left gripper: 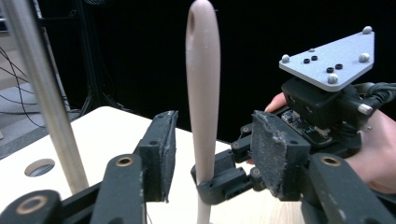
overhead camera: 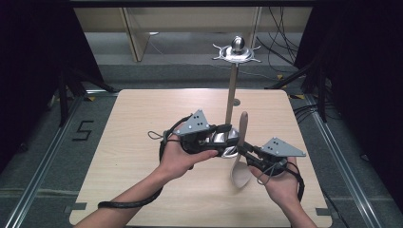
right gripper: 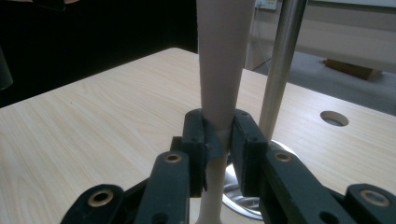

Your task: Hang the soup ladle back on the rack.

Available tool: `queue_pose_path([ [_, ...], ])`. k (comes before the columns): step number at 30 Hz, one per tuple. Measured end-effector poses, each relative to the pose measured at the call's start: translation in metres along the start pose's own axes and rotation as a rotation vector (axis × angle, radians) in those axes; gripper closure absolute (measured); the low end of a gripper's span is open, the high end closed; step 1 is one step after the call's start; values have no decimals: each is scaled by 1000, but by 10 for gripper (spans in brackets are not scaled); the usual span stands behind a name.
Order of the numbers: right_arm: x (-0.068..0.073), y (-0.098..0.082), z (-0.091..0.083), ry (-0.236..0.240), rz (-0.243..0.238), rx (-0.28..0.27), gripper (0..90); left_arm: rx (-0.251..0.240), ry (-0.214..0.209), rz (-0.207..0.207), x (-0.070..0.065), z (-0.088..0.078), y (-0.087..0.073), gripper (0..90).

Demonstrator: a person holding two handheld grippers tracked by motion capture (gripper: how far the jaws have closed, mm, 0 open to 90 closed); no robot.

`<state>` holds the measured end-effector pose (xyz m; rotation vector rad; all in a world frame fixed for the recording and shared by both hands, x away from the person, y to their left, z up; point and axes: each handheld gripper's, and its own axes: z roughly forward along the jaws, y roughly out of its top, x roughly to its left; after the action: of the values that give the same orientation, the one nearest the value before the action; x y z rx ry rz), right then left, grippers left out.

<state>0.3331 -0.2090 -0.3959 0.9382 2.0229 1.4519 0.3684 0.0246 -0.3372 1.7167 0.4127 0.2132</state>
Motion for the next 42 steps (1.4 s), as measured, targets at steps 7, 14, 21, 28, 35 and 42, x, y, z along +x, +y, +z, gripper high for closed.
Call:
queue_pose_path([
  [7,4,2,0,-16,-13,15,775,21,24,-3,-1,10,-2,544],
  [14,11,1,3,-31,-33,21,775,24,24,-5,-1,15,-2,639],
  [21,16,3,2,-53,-49,38,774,13,32,3,-1,14,0,725],
  [28,19,5,2,-79,-75,34,771,-2,30,-5,0,11,2,730],
  [35,16,9,1,-66,-105,4,613,2,12,-8,5,9,6,735],
  [42,11,2,-8,-17,-55,16,445,17,6,23,11,6,11,736],
])
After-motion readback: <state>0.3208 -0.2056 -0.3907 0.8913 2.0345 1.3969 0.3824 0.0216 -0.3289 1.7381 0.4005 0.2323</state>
